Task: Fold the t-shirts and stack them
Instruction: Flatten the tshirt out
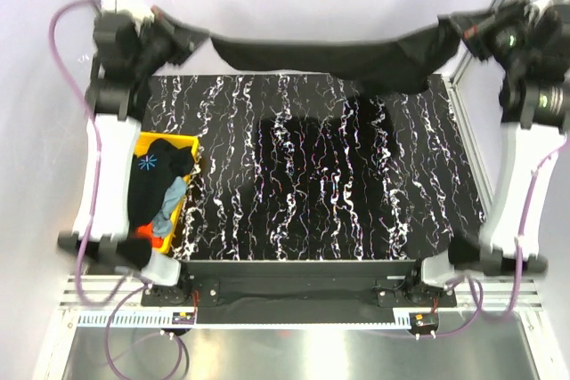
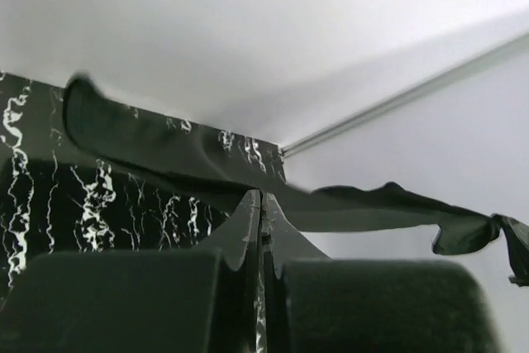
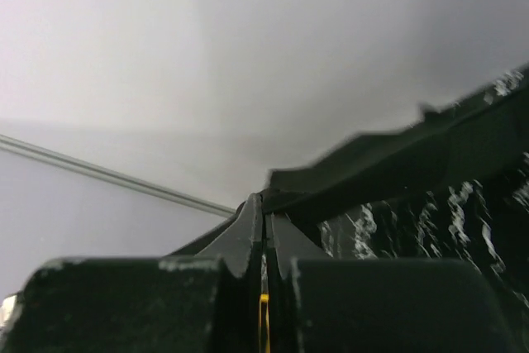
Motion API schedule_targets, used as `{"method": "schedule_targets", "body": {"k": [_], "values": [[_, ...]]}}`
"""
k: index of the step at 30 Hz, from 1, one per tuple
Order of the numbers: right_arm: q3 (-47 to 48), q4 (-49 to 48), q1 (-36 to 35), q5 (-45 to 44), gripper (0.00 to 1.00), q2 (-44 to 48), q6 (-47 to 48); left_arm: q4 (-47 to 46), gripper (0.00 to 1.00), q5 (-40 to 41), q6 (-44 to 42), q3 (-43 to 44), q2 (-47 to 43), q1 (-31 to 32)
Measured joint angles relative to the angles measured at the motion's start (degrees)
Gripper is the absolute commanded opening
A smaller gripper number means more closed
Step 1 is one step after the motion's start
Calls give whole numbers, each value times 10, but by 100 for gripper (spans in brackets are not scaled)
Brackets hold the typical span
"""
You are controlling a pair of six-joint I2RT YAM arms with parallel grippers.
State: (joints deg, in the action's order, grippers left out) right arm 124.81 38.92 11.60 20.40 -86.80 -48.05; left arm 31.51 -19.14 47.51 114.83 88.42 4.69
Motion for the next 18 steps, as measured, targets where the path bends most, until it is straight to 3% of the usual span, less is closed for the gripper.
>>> {"method": "schedule_targets", "body": {"k": [3, 8, 11, 14, 18], "values": [[-140, 8, 1, -26, 0, 113, 18, -27, 0, -1, -16, -166, -126, 6], [-447, -18, 1, -52, 0, 293, 19, -50, 0, -1, -36, -402, -246, 27], [-644, -47, 2, -32, 0, 349, 6, -78, 0, 4, -42, -548, -260, 56], [-795, -52, 2, -21, 0, 334, 2, -93, 0, 14, -40, -666, -241, 78], [-867, 5, 2, -36, 0, 355, 6, -89, 0, 36, -37, -764, -218, 94]]}}
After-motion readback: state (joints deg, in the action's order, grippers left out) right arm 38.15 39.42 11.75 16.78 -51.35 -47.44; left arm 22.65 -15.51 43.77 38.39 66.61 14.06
